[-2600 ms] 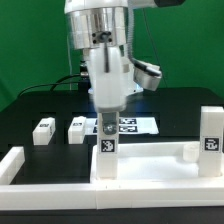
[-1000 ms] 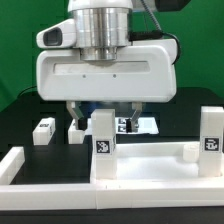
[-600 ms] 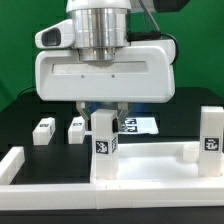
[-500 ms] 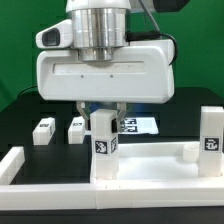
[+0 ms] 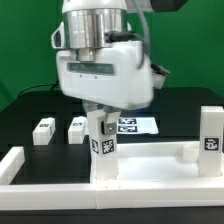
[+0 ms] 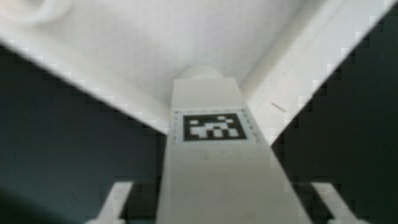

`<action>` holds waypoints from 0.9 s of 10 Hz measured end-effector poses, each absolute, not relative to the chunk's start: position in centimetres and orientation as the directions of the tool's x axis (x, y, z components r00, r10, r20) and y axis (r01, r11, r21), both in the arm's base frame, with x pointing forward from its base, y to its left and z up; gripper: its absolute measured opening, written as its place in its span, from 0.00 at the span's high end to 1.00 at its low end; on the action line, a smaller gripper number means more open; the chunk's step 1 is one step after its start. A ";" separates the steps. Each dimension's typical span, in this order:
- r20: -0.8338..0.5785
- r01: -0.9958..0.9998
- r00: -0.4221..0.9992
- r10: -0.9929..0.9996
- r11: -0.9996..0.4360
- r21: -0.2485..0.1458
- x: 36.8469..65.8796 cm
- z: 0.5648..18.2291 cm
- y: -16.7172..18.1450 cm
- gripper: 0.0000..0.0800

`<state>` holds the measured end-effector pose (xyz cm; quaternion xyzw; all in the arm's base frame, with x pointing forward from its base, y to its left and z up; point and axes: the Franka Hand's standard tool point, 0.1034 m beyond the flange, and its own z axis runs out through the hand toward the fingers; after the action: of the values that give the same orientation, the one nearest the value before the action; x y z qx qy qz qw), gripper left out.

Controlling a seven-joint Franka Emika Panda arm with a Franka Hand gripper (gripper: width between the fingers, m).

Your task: Assemble desk

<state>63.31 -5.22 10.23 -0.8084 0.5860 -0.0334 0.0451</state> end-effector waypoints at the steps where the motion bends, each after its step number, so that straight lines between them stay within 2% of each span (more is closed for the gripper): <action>1: -0.017 -0.975 0.193 -0.981 -0.189 -0.114 63.3 10.2 -5.1 0.64; 3: -0.073 -0.984 -0.101 -0.992 0.111 -0.138 63.0 10.1 -4.9 0.64; 5: -0.095 -0.962 -0.233 -0.968 0.244 -0.126 63.1 10.1 -4.6 0.64; 6: -0.092 -0.966 -0.215 -0.972 0.226 -0.128 63.1 10.1 -4.6 0.63; 7: -0.076 -0.985 -0.106 -0.991 0.116 -0.131 63.0 10.1 -4.6 0.63; 9: -0.059 -0.985 0.124 -0.990 -0.116 -0.129 63.0 10.4 -4.6 0.24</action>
Offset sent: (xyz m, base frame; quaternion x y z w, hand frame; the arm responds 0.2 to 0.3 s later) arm 0.0097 0.0062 0.0008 0.0380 -0.0033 0.2143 0.9760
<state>62.98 -4.57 10.36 -0.7467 0.6614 -0.0204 0.0680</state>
